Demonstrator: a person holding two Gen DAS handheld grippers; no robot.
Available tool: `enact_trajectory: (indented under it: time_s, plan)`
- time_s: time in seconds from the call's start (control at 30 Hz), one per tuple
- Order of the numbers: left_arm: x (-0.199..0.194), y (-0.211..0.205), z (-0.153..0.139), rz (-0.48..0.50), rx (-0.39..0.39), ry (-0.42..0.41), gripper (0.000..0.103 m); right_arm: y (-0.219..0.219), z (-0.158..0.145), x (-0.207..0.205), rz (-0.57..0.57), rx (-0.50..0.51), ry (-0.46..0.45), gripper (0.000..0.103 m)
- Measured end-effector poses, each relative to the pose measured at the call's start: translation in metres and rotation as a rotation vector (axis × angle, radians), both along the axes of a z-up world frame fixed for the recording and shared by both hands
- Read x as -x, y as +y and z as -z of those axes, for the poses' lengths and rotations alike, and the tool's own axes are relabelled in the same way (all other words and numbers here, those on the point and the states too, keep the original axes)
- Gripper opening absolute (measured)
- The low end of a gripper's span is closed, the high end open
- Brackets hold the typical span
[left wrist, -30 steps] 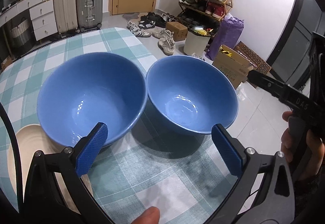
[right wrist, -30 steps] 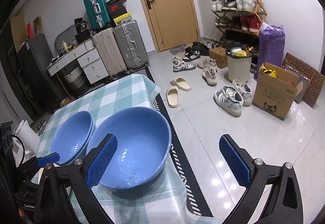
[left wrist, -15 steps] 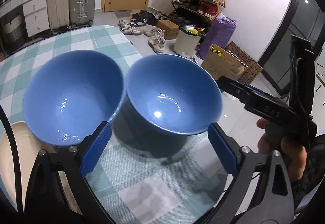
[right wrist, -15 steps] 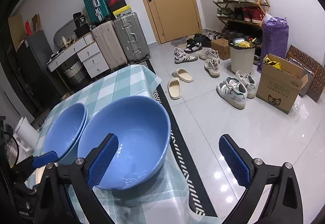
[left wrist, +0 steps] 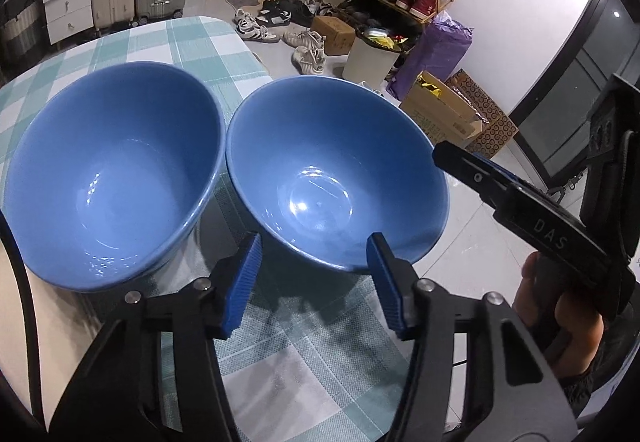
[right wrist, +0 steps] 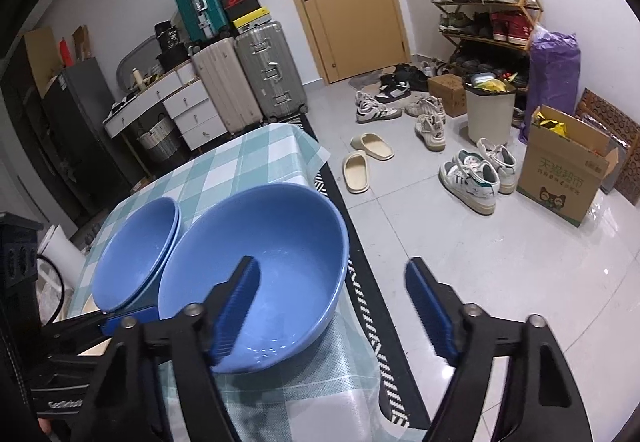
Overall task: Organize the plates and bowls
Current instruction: 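Close the left tool on one blue bowl rim while the right tool grips the other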
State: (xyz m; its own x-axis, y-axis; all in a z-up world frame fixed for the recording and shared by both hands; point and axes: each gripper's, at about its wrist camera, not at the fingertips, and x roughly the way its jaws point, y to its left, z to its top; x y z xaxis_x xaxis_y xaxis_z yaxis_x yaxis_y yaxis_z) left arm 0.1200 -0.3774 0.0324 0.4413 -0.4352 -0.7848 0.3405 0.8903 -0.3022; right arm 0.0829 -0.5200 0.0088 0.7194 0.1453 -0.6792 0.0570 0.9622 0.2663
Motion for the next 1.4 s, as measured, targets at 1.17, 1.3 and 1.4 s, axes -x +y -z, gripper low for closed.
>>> enact_trajectory:
  time_s: [1.17, 1.3, 1.4]
  plan:
    - [-0.007, -0.001, 0.004, -0.008, -0.072, -0.077, 0.038, 0.011, 0.012, -0.009, -0.004, 0.037, 0.015, 0.019]
    - [-0.004, -0.001, 0.001, -0.002, -0.065, -0.086, 0.038, 0.01, 0.007, -0.006, -0.003, 0.039, 0.001, 0.019]
    - [0.001, -0.003, -0.004, -0.001, -0.079, -0.11, 0.038, 0.009, 0.005, -0.003, -0.003, 0.037, -0.008, 0.019]
